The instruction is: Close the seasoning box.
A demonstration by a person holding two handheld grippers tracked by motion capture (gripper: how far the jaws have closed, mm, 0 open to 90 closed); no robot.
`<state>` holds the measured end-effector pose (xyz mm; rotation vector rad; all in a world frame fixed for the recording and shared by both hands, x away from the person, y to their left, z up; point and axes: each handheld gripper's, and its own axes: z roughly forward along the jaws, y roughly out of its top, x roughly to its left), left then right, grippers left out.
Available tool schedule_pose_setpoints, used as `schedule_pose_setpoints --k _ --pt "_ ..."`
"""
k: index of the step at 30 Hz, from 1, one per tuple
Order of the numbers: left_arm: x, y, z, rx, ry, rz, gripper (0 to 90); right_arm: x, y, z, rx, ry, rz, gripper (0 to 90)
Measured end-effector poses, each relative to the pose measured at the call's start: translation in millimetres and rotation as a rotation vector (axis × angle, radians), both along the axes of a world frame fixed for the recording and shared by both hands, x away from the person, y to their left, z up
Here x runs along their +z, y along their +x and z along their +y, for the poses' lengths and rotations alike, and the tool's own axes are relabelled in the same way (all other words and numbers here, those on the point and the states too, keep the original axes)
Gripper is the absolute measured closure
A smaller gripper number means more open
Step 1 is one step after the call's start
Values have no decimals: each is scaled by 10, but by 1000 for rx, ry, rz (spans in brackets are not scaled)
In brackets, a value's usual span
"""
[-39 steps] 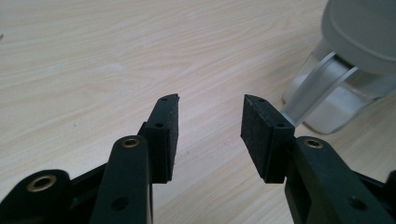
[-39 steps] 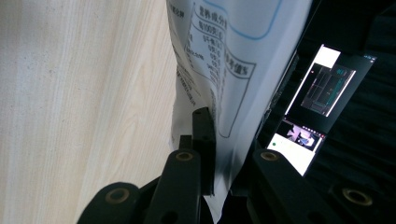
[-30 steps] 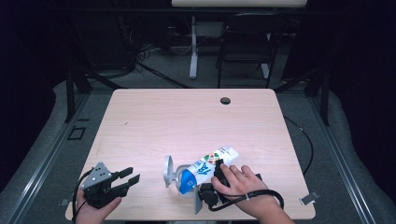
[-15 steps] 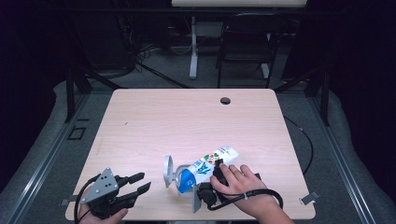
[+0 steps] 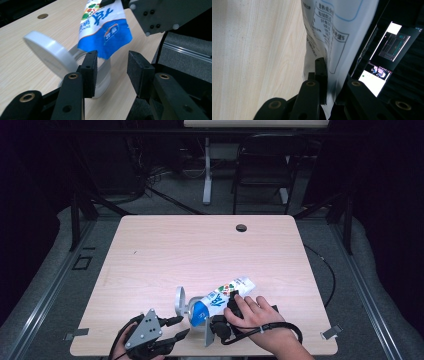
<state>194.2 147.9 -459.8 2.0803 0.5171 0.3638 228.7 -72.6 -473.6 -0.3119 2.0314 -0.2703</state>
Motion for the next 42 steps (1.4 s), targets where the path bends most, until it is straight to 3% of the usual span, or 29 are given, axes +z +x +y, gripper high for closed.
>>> schedule_pose_setpoints --k 6,9,11,18,29,42 --pt "-25 53 -157 4 49 -28 640 -7 5 2 4 10 9 850" --pt "-43 78 -194 8 72 -44 731 -13 9 3 11 18 11 849" --pt "-52 87 -201 11 71 -41 765 0 -1 14 5 1 3 850" --pt "-70 102 -179 18 88 -54 894 -14 4 7 7 17 10 850" --pt "-86 124 -127 15 85 -48 900 18 -2 1 25 49 19 852" --pt "-152 144 -48 30 81 -33 900 105 -38 31 24 52 29 856"
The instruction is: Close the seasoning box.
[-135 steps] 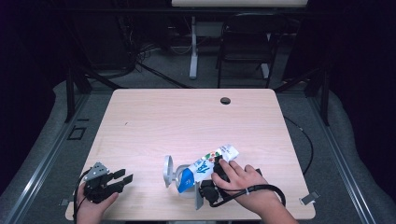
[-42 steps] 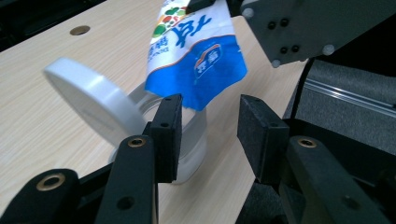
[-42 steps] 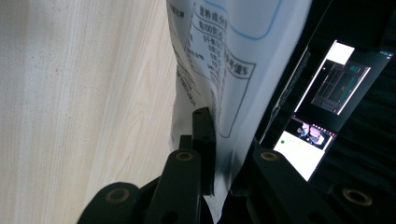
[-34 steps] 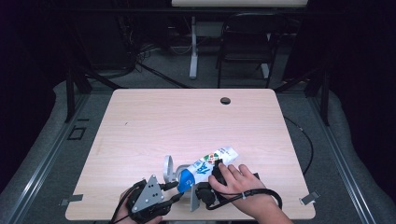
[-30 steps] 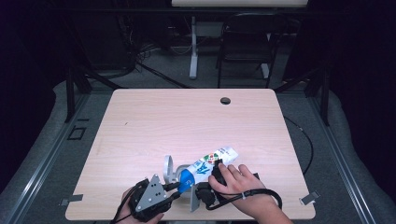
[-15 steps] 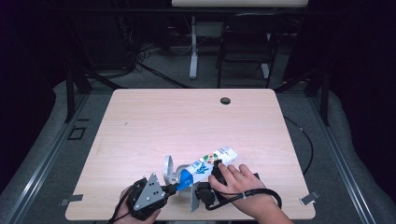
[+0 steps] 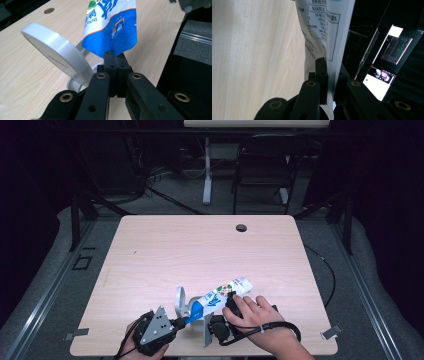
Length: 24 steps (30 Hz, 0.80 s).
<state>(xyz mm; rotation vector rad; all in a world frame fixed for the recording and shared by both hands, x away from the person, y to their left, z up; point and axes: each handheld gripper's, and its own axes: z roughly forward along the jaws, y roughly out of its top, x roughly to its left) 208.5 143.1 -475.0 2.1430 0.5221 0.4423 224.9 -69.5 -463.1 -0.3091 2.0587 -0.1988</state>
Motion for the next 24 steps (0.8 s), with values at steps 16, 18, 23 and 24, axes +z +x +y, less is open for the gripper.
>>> schedule_pose_setpoints --k 16,18,23,24 --pt "-33 -4 44 3 -20 15 900 26 -37 21 12 -14 -3 863" --pt "-32 -12 47 3 -23 15 900 36 -43 24 15 -17 -4 864" --pt "-35 -13 58 4 -22 17 900 39 -59 33 20 -21 -10 866" --pt "-36 -14 58 5 -22 17 900 41 -62 34 20 -24 -12 866"
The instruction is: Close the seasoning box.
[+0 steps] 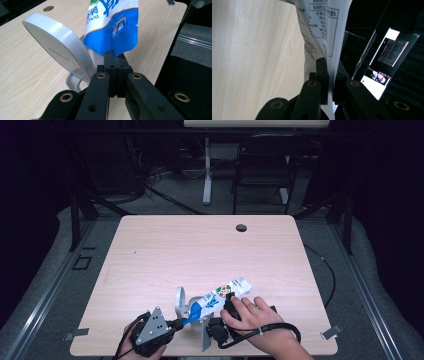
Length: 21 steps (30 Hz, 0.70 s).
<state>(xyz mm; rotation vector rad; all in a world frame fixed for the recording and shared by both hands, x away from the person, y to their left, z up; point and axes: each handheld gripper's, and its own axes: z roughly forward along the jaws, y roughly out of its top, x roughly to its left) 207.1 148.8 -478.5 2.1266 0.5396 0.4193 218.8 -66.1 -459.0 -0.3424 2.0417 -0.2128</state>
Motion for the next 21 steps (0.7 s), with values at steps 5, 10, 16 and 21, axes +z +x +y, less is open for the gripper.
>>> schedule_pose_setpoints --k 5,10,16,21 --pt "-3 2 -3 1 -3 0 900 11 -3 1 -2 1 0 870" --pt "-8 2 -4 1 -7 0 900 17 -1 -3 3 7 1 872" --pt "-17 1 -2 1 -5 -1 900 22 -8 -3 4 8 -1 875" --pt "-21 2 3 2 -4 0 900 34 -22 2 4 2 -6 878"
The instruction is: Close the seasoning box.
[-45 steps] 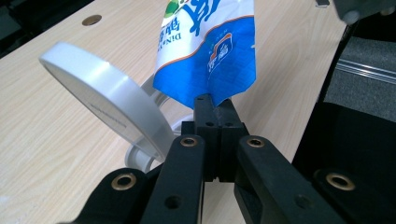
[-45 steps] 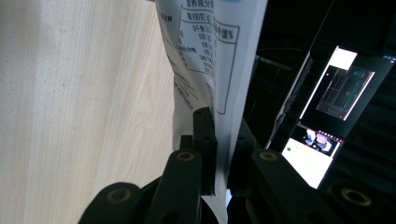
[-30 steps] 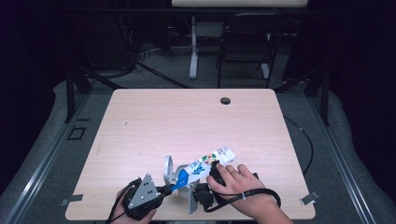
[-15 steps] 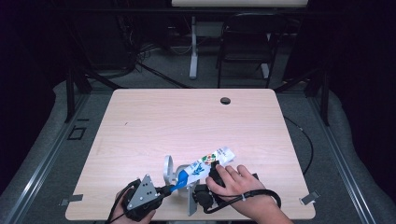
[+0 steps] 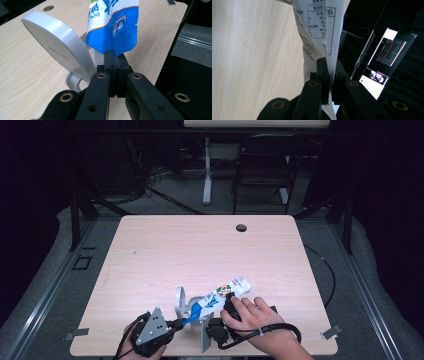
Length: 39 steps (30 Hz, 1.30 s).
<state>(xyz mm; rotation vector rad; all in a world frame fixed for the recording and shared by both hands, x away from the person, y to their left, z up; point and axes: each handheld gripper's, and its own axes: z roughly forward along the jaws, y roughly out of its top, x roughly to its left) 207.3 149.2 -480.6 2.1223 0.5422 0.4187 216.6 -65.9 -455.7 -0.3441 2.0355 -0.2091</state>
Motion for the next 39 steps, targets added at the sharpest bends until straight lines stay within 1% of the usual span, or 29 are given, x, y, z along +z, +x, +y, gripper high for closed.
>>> schedule_pose_setpoints --k 5,8,9,11,12,13,15,21,28,29,33,39 --pt "-9 7 -1 1 -4 1 900 3 2 3 2 1 -2 880" --pt "-13 14 0 2 -2 4 900 16 1 10 1 -7 -6 882" --pt "-18 15 -2 0 -5 4 900 27 -3 16 -3 -18 -10 883" --pt "-16 15 -2 0 -1 3 900 28 -4 15 0 -13 -12 885" --pt "-16 14 -2 1 -3 4 900 24 1 10 4 -3 -7 886" --pt "-17 16 -2 1 -6 3 900 36 -6 18 -2 -19 -14 886" --pt "-17 17 0 1 -6 3 900 35 -3 14 3 -13 -10 888" --pt "-24 24 9 3 -7 4 900 33 -8 20 11 -14 -10 894" --pt "-40 31 1 3 -8 9 900 46 -13 31 9 -29 -19 899" --pt "-37 34 2 2 -1 9 900 48 -12 32 9 -29 -19 899" --pt "-42 40 0 0 -4 8 900 53 -5 31 10 -25 -18 900" --pt "-51 52 2 5 -11 12 900 51 -4 33 11 -32 -21 900"
